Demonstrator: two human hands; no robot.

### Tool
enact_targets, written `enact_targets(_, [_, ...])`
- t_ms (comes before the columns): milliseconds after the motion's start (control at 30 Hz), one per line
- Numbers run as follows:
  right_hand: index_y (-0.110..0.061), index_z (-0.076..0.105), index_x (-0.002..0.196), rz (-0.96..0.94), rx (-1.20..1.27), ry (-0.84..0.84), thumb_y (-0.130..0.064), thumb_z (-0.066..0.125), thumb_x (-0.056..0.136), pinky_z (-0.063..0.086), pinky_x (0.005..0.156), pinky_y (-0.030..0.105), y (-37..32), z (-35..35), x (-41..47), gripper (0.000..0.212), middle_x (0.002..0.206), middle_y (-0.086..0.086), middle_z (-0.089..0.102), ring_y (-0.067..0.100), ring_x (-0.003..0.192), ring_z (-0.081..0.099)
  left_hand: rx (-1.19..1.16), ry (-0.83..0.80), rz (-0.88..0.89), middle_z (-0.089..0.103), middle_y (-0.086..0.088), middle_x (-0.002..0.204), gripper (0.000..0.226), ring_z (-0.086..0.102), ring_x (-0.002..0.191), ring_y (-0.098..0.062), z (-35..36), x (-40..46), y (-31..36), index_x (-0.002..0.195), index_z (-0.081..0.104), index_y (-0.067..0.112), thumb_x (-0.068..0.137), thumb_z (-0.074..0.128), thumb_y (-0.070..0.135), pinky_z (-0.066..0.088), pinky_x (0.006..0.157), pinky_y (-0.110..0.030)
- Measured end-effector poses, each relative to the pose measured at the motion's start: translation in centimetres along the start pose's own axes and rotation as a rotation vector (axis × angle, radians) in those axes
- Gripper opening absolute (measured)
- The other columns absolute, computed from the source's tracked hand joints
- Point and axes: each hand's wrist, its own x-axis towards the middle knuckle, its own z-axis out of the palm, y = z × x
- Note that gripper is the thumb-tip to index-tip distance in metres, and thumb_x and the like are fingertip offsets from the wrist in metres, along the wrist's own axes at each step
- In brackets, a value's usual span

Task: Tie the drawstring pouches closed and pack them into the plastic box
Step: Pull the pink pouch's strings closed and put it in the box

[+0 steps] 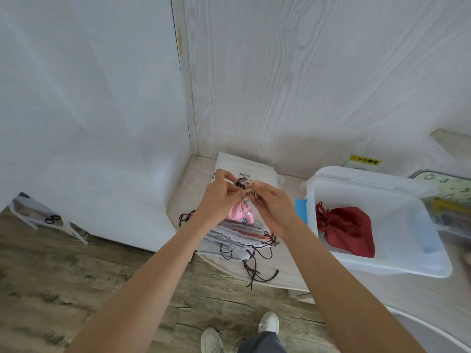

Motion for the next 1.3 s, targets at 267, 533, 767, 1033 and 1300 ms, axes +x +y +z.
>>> enact_targets(267, [-0.016,0.072,0.09,-0.116,-0.754,-0.189,-0.008,0.064,0.085,0.051,0.086,0.021,-3.3,-1.4,0.9,0.012,0.087,-0.002,0.07,0.006,0.081,0.066,-0.176,-0.044,-0.12,0.069,-0.009,0.09,0.033,0.062,0.068,-0.013,-0.1,0.3,-0.1,0.102,0.043,0.013,0.082,0.069,0.017,0.05,0.068,-0.028])
enact_targets(533, [-0.008,0.075,0.089,-0.405,-1.344,-0.028,-0.007,0.07,0.079,0.041,0.066,0.01,-3.8,0.4,0.9,0.011,0.088,0.01,0.064,0.014,0.077,0.056,-0.125,-0.013,-0.121,0.065,-0.002,0.076,0.023,0.057,0.06,-0.01,0.0,0.5,0.2,0.091,0.047,0.017,0.083,0.067,0.011,0.046,0.06,-0.021])
enact_targets(767, [-0.008,0.06,0.068,-0.83,-1.807,0.09,0.006,0.087,0.038,0.037,0.036,0.022,-0.7,1.2,0.7,0.044,0.067,0.006,0.053,0.021,0.051,0.052,0.139,0.037,-0.008,0.062,0.006,0.068,0.009,0.057,0.057,0.001,0.4,0.7,0.3,0.093,0.053,0.012,0.087,0.06,0.013,0.043,0.054,-0.007])
enact_targets(1033, [0.0,0.06,0.076,-1.004,-1.456,0.155,-0.003,0.062,0.076,0.038,0.04,0.019,0.6,0.4,1.2,0.003,0.07,0.012,0.052,0.014,0.049,0.039,-0.09,-0.014,-0.098,0.061,0.004,0.06,0.024,0.051,0.055,-0.008,0.0,0.6,-0.3,0.106,0.066,0.011,0.094,0.046,0.009,0.043,0.064,-0.024])
enact_targets(1300, [-0.002,0.069,0.072,-0.896,-1.238,0.205,-0.007,0.067,0.073,0.045,0.047,0.022,1.5,-0.1,1.1,0.006,0.073,0.011,0.062,0.021,0.056,0.059,-0.216,-0.022,-0.181,0.056,0.001,0.064,0.011,0.049,0.055,-0.006,0.0,0.8,-0.3,0.084,0.059,0.007,0.093,0.053,0.007,0.04,0.05,-0.013])
